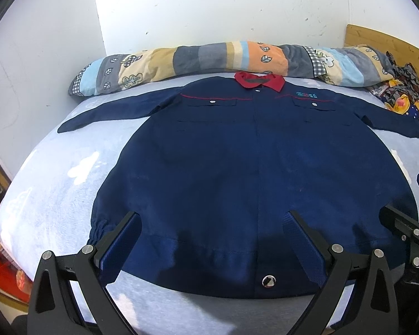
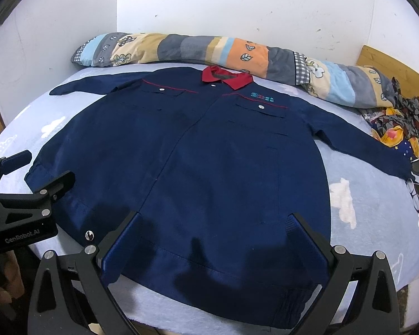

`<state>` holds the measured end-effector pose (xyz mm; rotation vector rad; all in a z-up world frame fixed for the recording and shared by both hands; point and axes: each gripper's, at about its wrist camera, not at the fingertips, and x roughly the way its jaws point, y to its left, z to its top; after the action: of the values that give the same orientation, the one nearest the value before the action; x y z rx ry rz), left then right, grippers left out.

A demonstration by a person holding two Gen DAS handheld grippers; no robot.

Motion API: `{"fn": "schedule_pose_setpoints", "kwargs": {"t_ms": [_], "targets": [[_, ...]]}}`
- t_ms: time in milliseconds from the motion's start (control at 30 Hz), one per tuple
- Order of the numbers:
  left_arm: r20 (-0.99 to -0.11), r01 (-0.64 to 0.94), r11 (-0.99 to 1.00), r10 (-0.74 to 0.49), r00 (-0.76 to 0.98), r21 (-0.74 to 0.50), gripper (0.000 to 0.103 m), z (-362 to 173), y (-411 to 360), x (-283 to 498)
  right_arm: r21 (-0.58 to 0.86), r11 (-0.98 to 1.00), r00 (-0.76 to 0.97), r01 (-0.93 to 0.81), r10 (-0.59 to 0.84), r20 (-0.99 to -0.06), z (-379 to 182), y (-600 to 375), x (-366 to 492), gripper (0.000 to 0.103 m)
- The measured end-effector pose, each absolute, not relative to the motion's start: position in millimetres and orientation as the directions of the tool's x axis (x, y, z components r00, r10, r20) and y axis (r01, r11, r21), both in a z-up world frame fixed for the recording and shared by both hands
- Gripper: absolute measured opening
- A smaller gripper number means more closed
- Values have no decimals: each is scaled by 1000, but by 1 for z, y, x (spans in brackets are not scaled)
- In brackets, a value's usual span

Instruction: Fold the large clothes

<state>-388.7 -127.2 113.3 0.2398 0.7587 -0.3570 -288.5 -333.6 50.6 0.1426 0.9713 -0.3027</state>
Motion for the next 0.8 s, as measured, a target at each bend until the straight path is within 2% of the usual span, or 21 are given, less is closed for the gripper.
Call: {"fn": "schedule_pose_setpoints", "kwargs": {"t_ms": [800], "targets": [[-710,393,917,-233,664,67,102,114,-127,-384,-48,936,505,348,-231,-831,50,-335,-287,103]]}}
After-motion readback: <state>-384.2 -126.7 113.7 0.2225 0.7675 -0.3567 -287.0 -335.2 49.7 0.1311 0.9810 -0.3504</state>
